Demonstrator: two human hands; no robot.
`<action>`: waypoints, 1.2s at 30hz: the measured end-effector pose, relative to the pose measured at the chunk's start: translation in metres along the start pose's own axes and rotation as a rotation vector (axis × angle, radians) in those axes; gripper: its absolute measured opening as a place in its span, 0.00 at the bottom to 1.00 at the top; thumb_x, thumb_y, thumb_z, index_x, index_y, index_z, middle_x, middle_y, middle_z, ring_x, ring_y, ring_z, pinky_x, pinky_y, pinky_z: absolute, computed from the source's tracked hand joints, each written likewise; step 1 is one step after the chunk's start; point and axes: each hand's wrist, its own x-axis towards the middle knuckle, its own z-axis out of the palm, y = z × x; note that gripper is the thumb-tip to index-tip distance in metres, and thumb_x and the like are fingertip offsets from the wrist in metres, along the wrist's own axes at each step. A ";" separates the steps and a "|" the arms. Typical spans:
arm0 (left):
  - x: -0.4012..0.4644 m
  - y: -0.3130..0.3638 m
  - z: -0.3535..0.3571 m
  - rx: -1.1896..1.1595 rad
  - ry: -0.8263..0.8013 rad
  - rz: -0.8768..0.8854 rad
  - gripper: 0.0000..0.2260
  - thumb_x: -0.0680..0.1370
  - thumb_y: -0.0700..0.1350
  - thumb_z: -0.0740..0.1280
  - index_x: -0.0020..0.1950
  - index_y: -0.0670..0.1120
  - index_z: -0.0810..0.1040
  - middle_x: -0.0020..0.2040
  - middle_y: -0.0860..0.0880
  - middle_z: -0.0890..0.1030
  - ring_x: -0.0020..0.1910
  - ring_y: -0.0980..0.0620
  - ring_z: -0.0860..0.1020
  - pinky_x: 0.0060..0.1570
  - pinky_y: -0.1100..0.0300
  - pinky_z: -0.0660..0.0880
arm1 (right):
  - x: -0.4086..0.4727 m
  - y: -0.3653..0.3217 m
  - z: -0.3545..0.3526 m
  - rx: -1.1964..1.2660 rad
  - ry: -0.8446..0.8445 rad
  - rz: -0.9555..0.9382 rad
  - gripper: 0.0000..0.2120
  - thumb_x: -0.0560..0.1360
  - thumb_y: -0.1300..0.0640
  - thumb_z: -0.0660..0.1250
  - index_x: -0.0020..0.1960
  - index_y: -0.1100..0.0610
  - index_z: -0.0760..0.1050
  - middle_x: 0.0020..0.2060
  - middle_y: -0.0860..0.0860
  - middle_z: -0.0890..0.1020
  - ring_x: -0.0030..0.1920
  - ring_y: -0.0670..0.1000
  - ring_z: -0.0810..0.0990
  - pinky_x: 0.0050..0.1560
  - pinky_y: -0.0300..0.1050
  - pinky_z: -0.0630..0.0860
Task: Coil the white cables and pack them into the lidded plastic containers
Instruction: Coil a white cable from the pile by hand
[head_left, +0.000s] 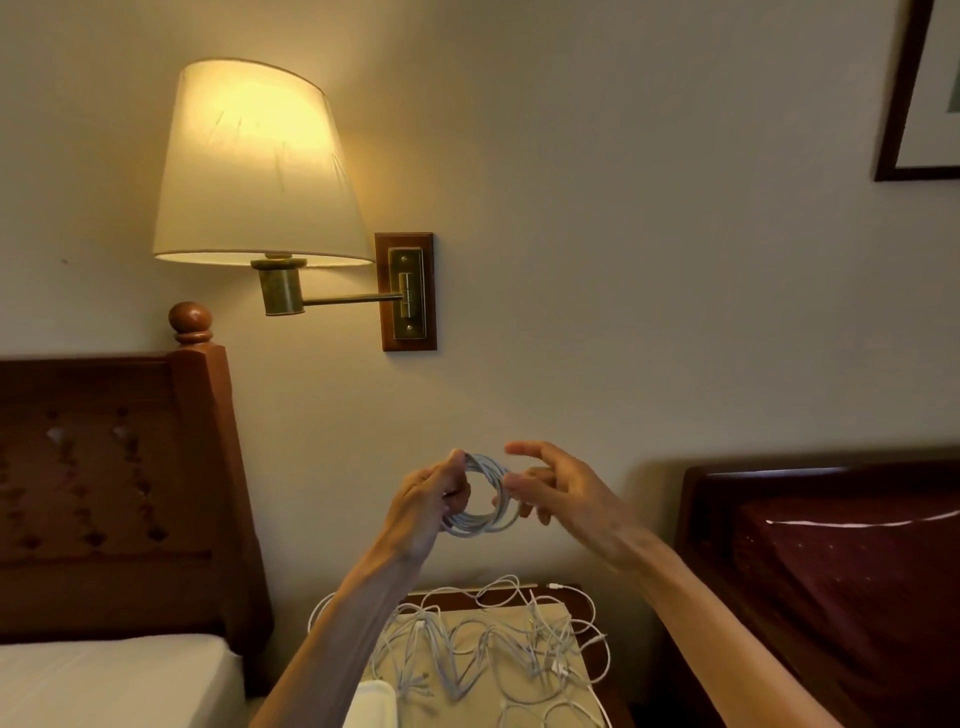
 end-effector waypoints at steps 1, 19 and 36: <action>0.000 -0.001 0.001 0.000 -0.016 -0.002 0.17 0.82 0.49 0.57 0.35 0.44 0.68 0.26 0.51 0.63 0.28 0.54 0.60 0.32 0.57 0.57 | 0.001 0.000 0.006 -0.025 0.015 -0.007 0.21 0.75 0.41 0.67 0.63 0.51 0.73 0.44 0.46 0.84 0.44 0.40 0.80 0.46 0.36 0.74; -0.011 -0.024 -0.004 0.941 0.421 0.719 0.09 0.73 0.48 0.74 0.38 0.46 0.77 0.29 0.54 0.78 0.25 0.58 0.75 0.23 0.61 0.72 | 0.012 0.022 0.029 0.048 0.258 0.070 0.12 0.82 0.52 0.58 0.46 0.57 0.76 0.36 0.48 0.78 0.37 0.45 0.74 0.42 0.41 0.71; -0.015 -0.038 -0.028 0.439 0.177 0.253 0.06 0.75 0.46 0.71 0.41 0.48 0.76 0.38 0.52 0.84 0.38 0.49 0.81 0.35 0.42 0.79 | 0.009 0.034 0.023 0.074 0.117 0.077 0.11 0.83 0.52 0.56 0.50 0.56 0.74 0.34 0.46 0.73 0.32 0.40 0.69 0.36 0.35 0.67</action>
